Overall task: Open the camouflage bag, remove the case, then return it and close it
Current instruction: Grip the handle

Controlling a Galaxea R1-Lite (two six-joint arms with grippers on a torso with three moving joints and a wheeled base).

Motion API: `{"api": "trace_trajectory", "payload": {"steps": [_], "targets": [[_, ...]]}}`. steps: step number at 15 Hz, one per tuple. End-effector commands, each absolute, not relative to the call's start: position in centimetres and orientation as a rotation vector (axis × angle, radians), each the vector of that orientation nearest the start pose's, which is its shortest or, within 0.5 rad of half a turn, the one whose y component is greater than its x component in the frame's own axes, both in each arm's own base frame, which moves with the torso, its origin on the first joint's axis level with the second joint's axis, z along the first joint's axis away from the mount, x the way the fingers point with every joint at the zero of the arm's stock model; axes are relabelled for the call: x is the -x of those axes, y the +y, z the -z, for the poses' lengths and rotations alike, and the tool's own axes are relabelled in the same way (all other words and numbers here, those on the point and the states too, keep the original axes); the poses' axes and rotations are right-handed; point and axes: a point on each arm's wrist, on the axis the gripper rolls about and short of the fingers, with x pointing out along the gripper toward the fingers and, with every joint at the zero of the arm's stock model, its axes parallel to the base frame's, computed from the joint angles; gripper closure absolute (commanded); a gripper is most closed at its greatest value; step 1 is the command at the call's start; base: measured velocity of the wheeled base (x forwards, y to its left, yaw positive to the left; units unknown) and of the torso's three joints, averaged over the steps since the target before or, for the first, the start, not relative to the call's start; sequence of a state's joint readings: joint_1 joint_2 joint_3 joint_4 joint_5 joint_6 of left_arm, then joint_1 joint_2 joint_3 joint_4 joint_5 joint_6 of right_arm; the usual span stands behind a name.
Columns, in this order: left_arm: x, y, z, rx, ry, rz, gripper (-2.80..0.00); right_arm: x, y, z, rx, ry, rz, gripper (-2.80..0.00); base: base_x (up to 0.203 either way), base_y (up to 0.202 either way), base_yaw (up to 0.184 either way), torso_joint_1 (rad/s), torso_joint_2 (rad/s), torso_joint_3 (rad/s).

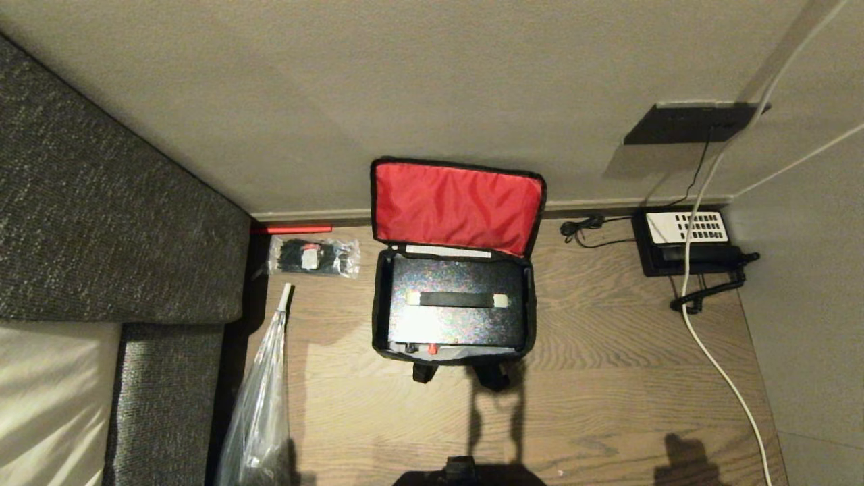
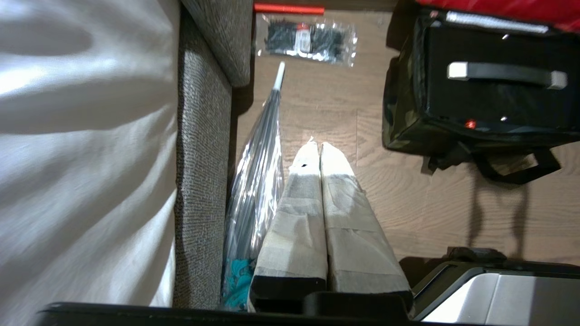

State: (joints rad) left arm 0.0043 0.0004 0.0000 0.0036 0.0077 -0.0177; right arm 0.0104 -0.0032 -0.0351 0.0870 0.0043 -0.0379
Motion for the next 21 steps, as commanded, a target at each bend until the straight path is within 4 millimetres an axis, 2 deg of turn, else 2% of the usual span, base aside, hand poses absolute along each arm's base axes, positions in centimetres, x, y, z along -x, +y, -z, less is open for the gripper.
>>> {"api": "trace_trajectory", "payload": {"steps": [1, 7, 21], "targets": [[2.27, 0.01, -7.43, 0.018, 0.004, -0.014, 0.00, 2.59, -0.02, -7.62, 0.038, 0.049, -0.017, 0.00, 0.000, 0.000, 0.000, 0.002, 0.00, 0.203], [2.26, 0.01, -7.40, 0.011, 0.009, -0.012, 0.00, 2.59, -0.02, -7.62, 0.039, 0.049, -0.017, 0.00, 0.000, 0.000, 0.000, 0.002, 0.00, 0.154], [2.26, 0.01, -7.42, 0.011, 0.008, -0.012, 0.00, 2.59, -0.02, -7.62, 0.038, 0.049, -0.016, 0.00, -0.021, 0.000, 0.000, 0.001, 0.00, 0.004]]}}
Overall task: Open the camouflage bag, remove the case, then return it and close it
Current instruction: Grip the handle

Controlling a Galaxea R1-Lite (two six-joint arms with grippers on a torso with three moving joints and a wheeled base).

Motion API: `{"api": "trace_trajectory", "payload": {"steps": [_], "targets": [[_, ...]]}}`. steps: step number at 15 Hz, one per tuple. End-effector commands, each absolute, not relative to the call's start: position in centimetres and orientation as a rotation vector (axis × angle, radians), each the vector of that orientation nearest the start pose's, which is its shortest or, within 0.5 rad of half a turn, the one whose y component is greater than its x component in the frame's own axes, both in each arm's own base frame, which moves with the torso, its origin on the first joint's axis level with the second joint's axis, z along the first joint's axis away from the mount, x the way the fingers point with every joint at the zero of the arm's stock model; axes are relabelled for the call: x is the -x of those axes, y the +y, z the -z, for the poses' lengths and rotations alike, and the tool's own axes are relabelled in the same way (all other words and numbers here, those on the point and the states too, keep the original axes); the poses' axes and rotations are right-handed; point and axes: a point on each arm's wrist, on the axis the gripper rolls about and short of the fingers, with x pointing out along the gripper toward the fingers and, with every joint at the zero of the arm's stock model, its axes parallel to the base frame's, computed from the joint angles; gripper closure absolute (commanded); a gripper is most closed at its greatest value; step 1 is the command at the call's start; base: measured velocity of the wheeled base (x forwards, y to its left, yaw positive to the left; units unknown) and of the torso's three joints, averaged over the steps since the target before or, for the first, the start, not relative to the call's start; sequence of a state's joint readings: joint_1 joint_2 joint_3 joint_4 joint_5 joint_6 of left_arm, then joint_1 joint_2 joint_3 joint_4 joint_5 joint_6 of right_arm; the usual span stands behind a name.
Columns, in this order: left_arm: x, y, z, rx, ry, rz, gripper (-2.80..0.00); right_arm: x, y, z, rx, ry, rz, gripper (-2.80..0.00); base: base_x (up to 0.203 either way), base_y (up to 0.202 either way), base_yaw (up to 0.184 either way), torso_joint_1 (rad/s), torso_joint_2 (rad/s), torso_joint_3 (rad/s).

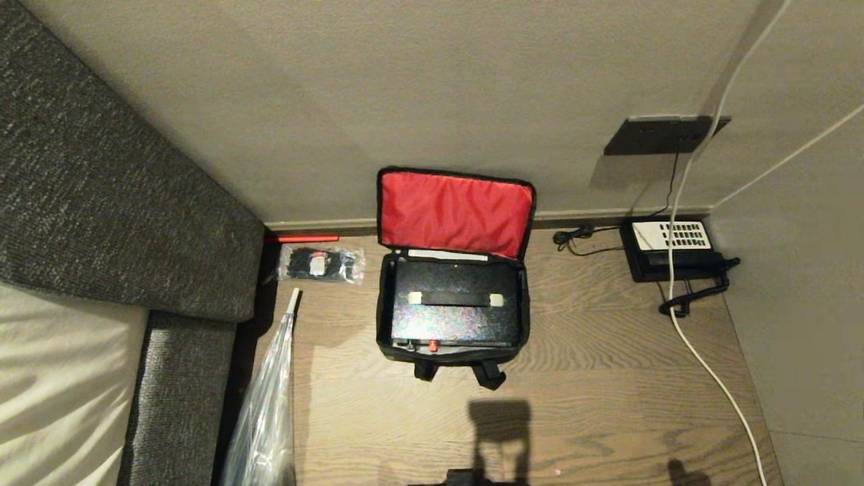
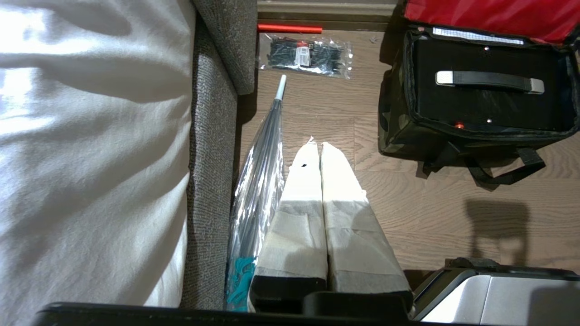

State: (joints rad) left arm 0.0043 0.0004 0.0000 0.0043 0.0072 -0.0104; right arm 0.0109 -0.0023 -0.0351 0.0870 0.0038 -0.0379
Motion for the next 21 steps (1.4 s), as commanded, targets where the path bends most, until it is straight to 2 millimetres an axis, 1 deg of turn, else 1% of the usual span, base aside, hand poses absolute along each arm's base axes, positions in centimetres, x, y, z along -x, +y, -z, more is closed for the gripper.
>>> {"api": "trace_trajectory", "payload": {"steps": [1, 7, 8, 9, 10, 11, 12, 13, 14, 15, 16, 17, 18, 19, 20, 21], "targets": [[2.3, 0.0, -7.4, 0.011, 0.007, -0.012, 0.00, 2.6, 0.0, -7.6, 0.038, 0.049, -0.016, 0.00, 0.000, 0.000, 0.000, 0.000, 0.00, 0.000], [2.3, 0.0, -7.4, 0.011, 0.006, -0.014, 0.00, 2.6, 0.0, -7.6, 0.083, 0.046, -0.022, 0.00, 0.000, 0.000, 0.000, 0.000, 0.00, 0.000], [2.3, 0.0, -7.4, 0.011, 0.007, -0.012, 0.00, 2.5, 0.0, -7.7, 0.064, 0.035, -0.017, 0.00, 0.000, 0.000, 0.000, 0.000, 0.00, 0.000], [2.3, 0.0, -7.4, 0.011, 0.006, -0.012, 0.00, 2.6, 0.0, -8.2, 0.038, 0.005, -0.010, 0.00, 0.000, 0.000, 0.000, 0.000, 0.00, 0.000], [2.3, 0.0, -7.4, 0.010, 0.007, -0.012, 0.00, 3.0, 0.0, -9.2, 0.032, -0.027, -0.013, 0.00, 0.000, 0.000, 0.000, 0.000, 0.00, 0.000], [2.3, 0.0, -7.4, 0.009, 0.007, -0.012, 0.00, 3.8, 0.0, -10.6, 0.031, -0.042, -0.031, 0.00, 0.000, 0.000, 0.000, 0.000, 0.00, 0.000], [2.3, 0.0, -7.4, 0.009, 0.006, -0.012, 0.00, 5.1, 0.1, -12.6, 0.033, -0.051, -0.066, 0.00, 0.000, 0.000, 0.000, 0.000, 0.00, 0.000], [2.3, 0.0, -7.4, 0.010, 0.006, -0.012, 0.00, 7.1, 0.1, -14.8, 0.037, -0.067, -0.103, 0.00, 0.000, 0.000, 0.000, 0.000, 0.00, 0.000], [2.3, 0.0, -7.4, 0.009, 0.007, -0.012, 0.00, 9.2, 0.2, -16.5, 0.040, -0.068, -0.141, 0.00, 0.000, 0.000, 0.000, 0.000, 0.00, 0.000], [2.3, 0.0, -7.4, 0.010, 0.006, -0.012, 0.00, 10.5, 0.2, -17.6, 0.038, -0.044, -0.168, 0.00, 0.000, 0.000, 0.000, 0.000, 0.00, 0.000], [2.3, 0.0, -7.4, 0.010, 0.007, -0.012, 0.00, 10.7, 0.3, -18.8, 0.029, 0.001, -0.184, 0.00, 0.000, 0.000, 0.000, 0.000, 0.00, 0.000], [2.3, 0.0, -7.4, 0.009, 0.006, -0.012, 0.00, 10.0, 0.3, -20.1, 0.021, 0.081, -0.202, 0.00, 0.000, 0.000, 0.000, 0.000, 0.00, 0.000], [2.3, 0.0, -7.4, 0.009, 0.006, -0.013, 0.00, 8.2, 0.3, -21.5, 0.019, 0.192, -0.225, 0.00, 0.000, 0.000, 0.000, 0.000, 0.00, 0.000], [2.3, 0.0, -7.4, 0.009, 0.007, -0.012, 0.00, 5.3, 0.3, -23.0, 0.026, 0.321, -0.246, 0.00, 0.000, 0.000, 0.000, 0.000, 0.00, 0.000], [2.3, 0.0, -7.4, 0.009, 0.006, -0.012, 0.00, 1.7, 0.4, -24.2, 0.043, 0.445, -0.266, 0.00, 0.000, 0.000, 0.000, 0.000, 0.00, 0.000], [2.3, 0.0, -7.4, 0.009, 0.007, -0.012, 0.00, -2.4, 0.6, -25.0, 0.066, 0.549, -0.286, 0.00, 0.000, 0.000, 0.000, 0.000, 0.00, 0.000]]}}
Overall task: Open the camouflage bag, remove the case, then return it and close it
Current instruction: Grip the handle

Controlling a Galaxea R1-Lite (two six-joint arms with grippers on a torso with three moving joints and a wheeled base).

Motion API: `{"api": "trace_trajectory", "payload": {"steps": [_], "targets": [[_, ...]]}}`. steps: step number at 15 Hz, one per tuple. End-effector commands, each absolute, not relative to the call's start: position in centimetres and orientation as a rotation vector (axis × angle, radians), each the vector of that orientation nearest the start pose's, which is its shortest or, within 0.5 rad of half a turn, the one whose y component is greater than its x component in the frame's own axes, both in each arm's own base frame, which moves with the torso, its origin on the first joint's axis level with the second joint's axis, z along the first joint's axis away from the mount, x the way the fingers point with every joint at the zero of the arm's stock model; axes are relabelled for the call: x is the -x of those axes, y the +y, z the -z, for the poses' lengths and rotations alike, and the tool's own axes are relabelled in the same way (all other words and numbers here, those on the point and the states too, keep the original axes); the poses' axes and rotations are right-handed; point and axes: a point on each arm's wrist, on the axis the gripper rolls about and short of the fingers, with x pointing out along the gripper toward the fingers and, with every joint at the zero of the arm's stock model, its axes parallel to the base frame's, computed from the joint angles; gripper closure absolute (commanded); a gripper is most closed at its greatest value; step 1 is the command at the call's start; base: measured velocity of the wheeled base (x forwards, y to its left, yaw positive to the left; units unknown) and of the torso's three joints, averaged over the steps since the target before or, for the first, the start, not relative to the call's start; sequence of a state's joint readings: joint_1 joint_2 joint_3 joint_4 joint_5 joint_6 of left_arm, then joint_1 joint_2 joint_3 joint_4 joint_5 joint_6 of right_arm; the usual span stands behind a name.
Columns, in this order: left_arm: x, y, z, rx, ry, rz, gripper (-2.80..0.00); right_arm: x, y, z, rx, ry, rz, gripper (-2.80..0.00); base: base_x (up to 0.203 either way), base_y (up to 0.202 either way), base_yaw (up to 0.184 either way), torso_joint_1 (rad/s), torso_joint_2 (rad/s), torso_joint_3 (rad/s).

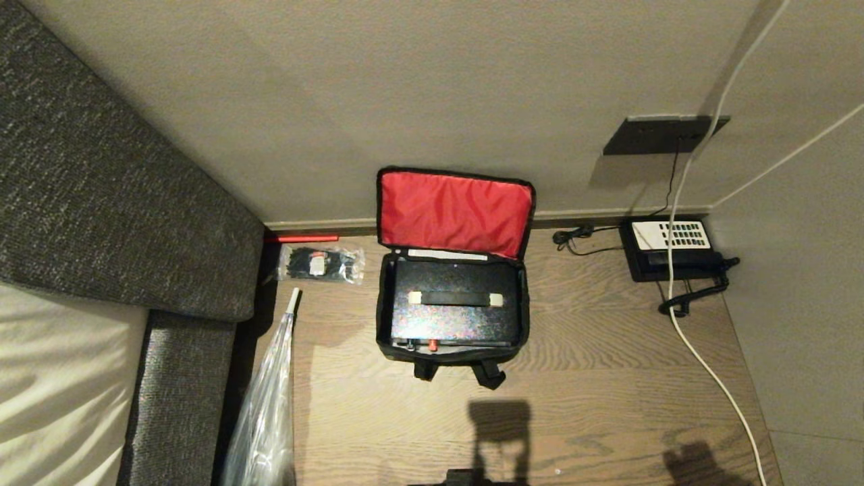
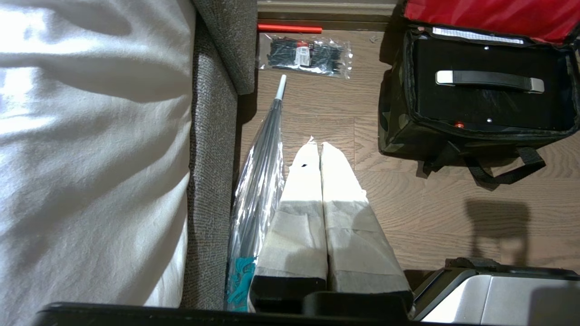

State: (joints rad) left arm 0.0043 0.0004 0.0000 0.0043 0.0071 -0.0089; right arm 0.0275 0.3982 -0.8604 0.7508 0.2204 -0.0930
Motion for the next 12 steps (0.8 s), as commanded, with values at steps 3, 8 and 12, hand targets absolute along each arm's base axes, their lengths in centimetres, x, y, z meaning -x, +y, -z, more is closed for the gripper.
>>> {"api": "trace_trajectory", "payload": {"steps": [3, 8, 12], "targets": [[2.3, 0.0, -7.4, 0.009, 0.006, -0.012, 0.00, -15.0, 1.4, -25.1, 0.158, 0.731, -0.337, 0.00, 0.000, 0.000, 0.000, 0.000, 0.00, 0.000], [2.3, 0.0, -7.4, 0.009, 0.006, -0.012, 0.00, -33.0, 8.3, -19.5, 0.404, 0.602, -0.378, 0.00, 0.000, 0.000, 0.000, 0.000, 0.00, 0.000], [2.3, 0.0, -7.4, 0.009, 0.006, -0.012, 0.00, -35.5, 20.4, -15.9, 0.520, 0.282, -0.442, 0.00, 0.000, 0.000, 0.000, 0.000, 0.00, 0.000]]}}
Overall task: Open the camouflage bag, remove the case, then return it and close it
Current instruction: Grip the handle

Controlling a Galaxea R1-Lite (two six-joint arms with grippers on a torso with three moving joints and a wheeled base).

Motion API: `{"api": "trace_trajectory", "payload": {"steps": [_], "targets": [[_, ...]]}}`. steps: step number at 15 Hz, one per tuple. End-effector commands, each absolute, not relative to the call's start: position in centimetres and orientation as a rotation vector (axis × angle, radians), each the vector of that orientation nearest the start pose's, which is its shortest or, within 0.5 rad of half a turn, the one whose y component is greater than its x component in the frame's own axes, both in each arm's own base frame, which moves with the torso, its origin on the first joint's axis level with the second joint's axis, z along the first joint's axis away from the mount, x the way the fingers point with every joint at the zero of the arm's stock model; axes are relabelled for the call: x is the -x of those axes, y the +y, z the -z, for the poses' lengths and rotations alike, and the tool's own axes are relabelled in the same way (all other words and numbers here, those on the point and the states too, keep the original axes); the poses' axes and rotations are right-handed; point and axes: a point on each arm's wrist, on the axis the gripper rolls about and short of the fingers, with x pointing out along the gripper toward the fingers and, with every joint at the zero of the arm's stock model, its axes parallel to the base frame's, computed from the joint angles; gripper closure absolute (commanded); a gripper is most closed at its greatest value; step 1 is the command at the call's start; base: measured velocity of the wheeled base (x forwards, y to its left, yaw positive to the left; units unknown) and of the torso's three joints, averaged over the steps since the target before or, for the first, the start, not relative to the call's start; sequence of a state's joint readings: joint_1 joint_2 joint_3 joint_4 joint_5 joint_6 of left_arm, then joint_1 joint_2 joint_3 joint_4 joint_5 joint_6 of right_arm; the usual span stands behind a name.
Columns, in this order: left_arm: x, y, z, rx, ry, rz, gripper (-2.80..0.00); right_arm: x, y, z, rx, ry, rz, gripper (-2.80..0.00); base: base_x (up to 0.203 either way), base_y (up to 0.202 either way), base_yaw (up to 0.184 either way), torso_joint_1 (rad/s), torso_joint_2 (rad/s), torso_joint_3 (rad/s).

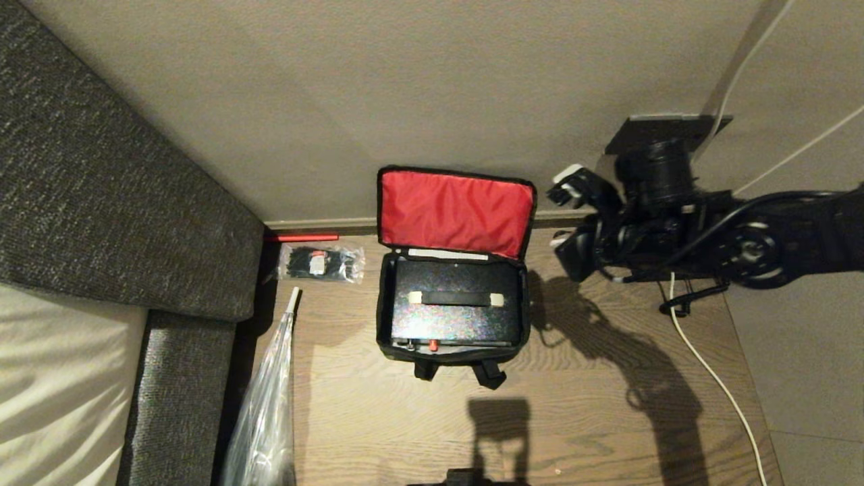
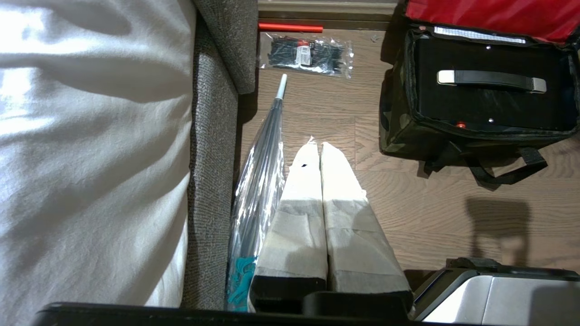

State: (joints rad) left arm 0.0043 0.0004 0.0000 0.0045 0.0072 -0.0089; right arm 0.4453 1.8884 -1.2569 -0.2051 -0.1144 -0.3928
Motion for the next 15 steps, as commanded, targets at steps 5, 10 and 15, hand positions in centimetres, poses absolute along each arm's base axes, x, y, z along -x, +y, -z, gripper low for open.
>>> {"api": "trace_trajectory", "payload": {"steps": [5, 10, 15], "targets": [[2.3, 0.0, -7.4, 0.009, 0.006, -0.012, 0.00, -35.3, 23.8, -10.6, 0.663, 0.279, -0.436, -2.80, 0.000, 0.000, 0.000, 0.000, 0.00, 0.000], [2.3, 0.0, -7.4, 0.009, 0.008, -0.012, 0.00, -34.2, 26.5, -4.7, 0.814, 0.344, -0.340, -2.80, 0.000, 0.000, 0.000, 0.000, 0.00, 0.000], [2.3, 0.0, -7.4, 0.009, 0.006, -0.012, 0.00, -32.8, 28.3, -1.9, 0.944, 0.199, -0.384, -2.80, 0.000, 0.000, 0.000, 0.000, 0.00, 0.000]]}}
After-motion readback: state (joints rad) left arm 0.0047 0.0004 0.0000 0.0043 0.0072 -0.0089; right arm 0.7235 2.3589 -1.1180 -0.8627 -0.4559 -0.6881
